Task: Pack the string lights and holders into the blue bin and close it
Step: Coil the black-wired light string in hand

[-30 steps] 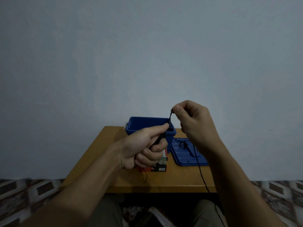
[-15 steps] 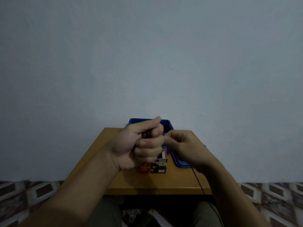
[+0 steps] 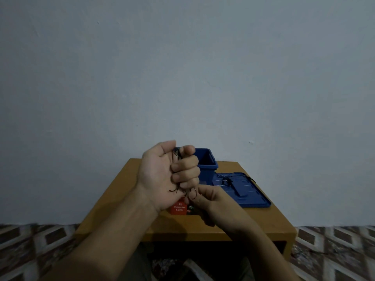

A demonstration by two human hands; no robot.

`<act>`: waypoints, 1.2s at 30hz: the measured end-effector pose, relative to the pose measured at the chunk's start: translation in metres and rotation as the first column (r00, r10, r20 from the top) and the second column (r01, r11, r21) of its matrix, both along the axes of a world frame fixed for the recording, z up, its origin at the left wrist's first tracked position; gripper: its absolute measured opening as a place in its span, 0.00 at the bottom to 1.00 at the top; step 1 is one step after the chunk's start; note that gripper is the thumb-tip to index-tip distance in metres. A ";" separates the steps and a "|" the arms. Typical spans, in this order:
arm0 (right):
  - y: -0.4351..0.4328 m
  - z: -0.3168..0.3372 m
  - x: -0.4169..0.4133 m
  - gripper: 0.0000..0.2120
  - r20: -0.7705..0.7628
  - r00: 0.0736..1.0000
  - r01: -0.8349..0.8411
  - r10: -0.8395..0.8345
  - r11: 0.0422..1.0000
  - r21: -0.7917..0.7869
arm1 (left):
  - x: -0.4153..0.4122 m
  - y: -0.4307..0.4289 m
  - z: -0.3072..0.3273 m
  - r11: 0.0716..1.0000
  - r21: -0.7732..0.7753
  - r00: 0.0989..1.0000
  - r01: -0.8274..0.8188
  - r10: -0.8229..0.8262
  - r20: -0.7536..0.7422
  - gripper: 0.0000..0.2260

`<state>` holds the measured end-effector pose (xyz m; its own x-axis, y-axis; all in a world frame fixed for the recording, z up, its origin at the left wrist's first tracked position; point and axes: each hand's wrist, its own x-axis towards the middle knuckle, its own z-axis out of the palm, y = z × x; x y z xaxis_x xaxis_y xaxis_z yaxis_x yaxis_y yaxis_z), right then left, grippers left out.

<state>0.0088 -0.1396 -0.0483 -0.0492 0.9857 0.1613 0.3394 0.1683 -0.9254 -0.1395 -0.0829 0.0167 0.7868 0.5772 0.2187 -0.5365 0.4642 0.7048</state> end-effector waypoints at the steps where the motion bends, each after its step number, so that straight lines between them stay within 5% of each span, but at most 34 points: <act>1: 0.000 -0.001 -0.001 0.17 -0.003 1.000 -0.007 0.007 1.000 0.007 | 0.000 0.000 0.000 1.000 0.008 0.999 -0.030 0.030 -0.017 0.17; 10: -0.005 -0.001 -0.005 0.14 0.052 0.998 0.017 -0.020 0.998 0.062 | 0.006 0.003 -0.009 0.982 0.107 0.983 -0.152 0.162 -0.082 0.12; 17: -0.010 0.003 -0.009 0.14 0.179 0.983 0.027 -0.039 0.997 0.070 | 0.015 0.013 -0.014 0.891 -0.059 0.893 -0.451 0.449 -0.040 0.13; 33: -0.014 0.009 -0.011 0.13 0.264 0.958 0.088 -0.107 0.993 0.081 | 0.011 0.019 -0.019 0.800 0.197 0.806 -0.566 0.587 -0.069 0.12; 36: -0.016 0.014 -0.009 0.14 0.290 0.949 0.101 -0.124 0.990 0.096 | 0.008 0.021 -0.021 0.757 0.345 0.773 -0.555 0.623 -0.121 0.13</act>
